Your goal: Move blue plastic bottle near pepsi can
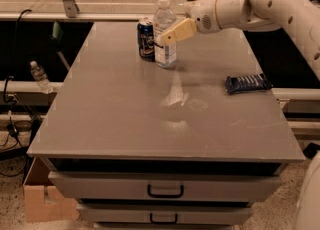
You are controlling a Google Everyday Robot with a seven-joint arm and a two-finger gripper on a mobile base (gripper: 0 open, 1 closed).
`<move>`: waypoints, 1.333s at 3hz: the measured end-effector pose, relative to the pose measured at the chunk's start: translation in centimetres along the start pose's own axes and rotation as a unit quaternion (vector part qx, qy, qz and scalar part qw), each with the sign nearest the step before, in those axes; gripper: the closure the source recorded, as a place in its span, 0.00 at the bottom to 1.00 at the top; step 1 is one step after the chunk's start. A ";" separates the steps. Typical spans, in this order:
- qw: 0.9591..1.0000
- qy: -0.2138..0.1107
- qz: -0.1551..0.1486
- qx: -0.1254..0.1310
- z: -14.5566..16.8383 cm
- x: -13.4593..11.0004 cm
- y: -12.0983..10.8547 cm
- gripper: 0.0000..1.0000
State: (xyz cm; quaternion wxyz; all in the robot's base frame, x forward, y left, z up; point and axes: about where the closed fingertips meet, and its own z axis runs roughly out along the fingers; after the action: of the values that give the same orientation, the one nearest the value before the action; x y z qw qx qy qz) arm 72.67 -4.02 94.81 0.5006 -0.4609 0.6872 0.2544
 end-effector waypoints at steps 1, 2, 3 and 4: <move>1.000 -0.007 0.000 0.014 -1.5 0.0 -0.6 0.00; 0.999 -0.018 -0.004 0.039 -4.4 -0.3 -0.9 0.00; 0.997 -0.030 -0.016 0.073 -9.8 -0.9 -0.3 0.00; 0.993 -0.038 -0.044 0.099 -16.6 -1.8 2.1 0.00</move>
Offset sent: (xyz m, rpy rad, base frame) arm -0.0286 -0.0819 0.0406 0.0359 -0.1020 -0.1308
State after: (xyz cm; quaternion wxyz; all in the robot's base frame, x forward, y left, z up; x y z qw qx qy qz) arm 63.43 -15.89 102.41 0.5797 -0.4290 0.6688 0.1804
